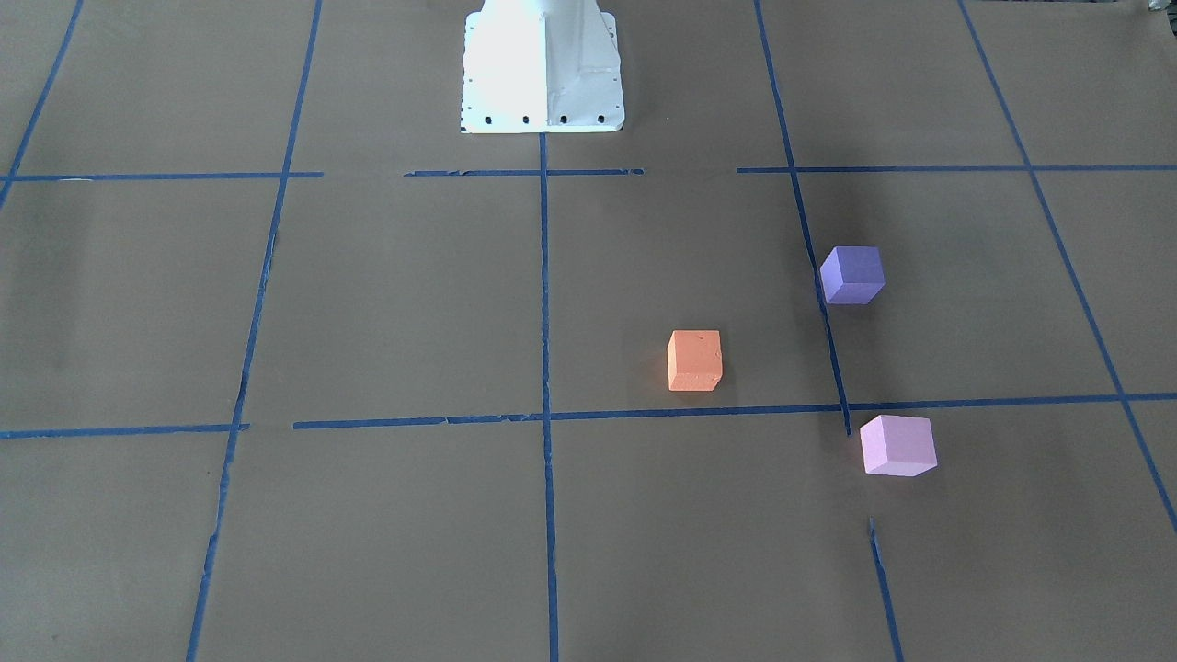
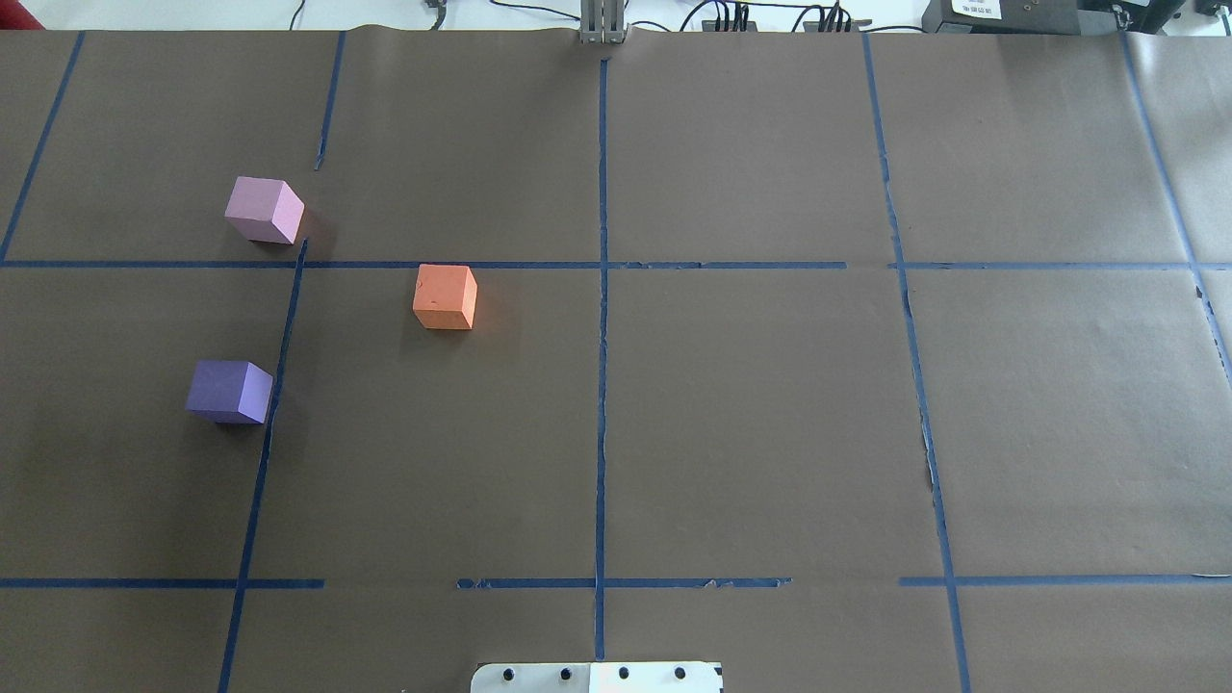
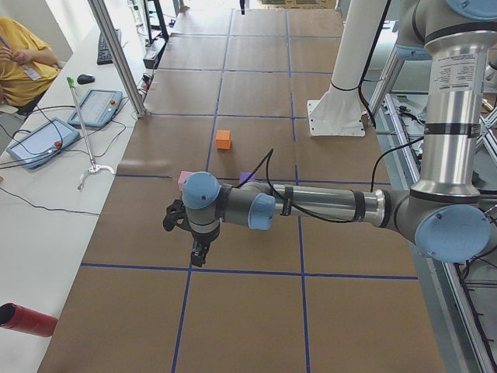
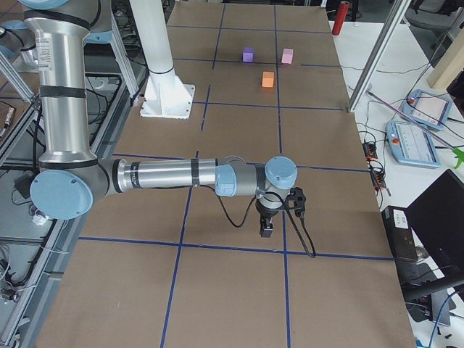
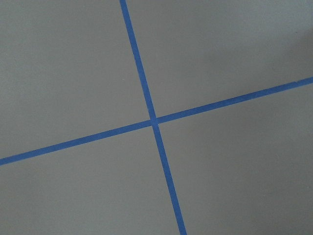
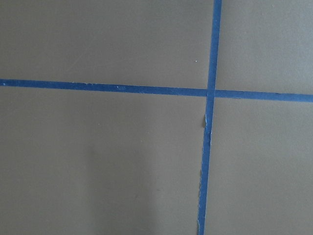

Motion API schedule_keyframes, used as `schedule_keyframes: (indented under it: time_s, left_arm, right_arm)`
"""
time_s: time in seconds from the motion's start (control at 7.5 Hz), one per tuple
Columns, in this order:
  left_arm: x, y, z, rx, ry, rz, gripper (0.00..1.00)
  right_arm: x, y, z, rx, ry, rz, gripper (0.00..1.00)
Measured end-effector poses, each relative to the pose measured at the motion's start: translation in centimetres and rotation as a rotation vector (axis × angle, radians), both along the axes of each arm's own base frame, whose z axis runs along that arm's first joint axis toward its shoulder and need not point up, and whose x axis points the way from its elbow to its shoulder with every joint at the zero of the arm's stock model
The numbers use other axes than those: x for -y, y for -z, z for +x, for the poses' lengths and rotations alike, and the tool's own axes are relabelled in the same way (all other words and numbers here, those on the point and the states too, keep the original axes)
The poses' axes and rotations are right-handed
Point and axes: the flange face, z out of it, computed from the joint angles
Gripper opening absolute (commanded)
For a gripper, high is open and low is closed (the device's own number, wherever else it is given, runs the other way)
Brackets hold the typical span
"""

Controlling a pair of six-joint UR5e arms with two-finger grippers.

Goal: Arrange blocks in a line

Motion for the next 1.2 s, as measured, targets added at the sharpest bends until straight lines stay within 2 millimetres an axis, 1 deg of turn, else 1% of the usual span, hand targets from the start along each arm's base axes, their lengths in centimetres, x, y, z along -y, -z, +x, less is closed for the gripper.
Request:
schedule_keyframes:
  time_s: [0.27,0.4,0.67,0.93,1.07,1.2]
  left_arm:
    - [0.3,0.3,0.1,0.001,-0.003,0.009,1.00]
    - [0.8,0.9,0.1,0.004,-0.004,0.023,1.00]
    - [1.9,3.4,0.3,-0.003,-0.008,0.072,1.00]
    - [2.4,5.0,0.8,-0.011,-0.011,0.096,1.00]
    - [3.3,6.4,1.7,-0.024,-0.002,0.096,1.00]
    - [4.7,8.8,3.6,-0.041,0.002,0.096,1.00]
  right_arm:
    - [0.0,0.0,0.0,0.000,0.000,0.000,1.00]
    - [0.0,0.0,0.0,0.000,0.000,0.000,1.00]
    - [0.0,0.0,0.0,0.000,0.000,0.000,1.00]
    - [0.0,0.0,0.0,0.000,0.000,0.000,1.00]
    - [0.0,0.0,0.0,0.000,0.000,0.000,1.00]
    - [0.0,0.0,0.0,0.000,0.000,0.000,1.00]
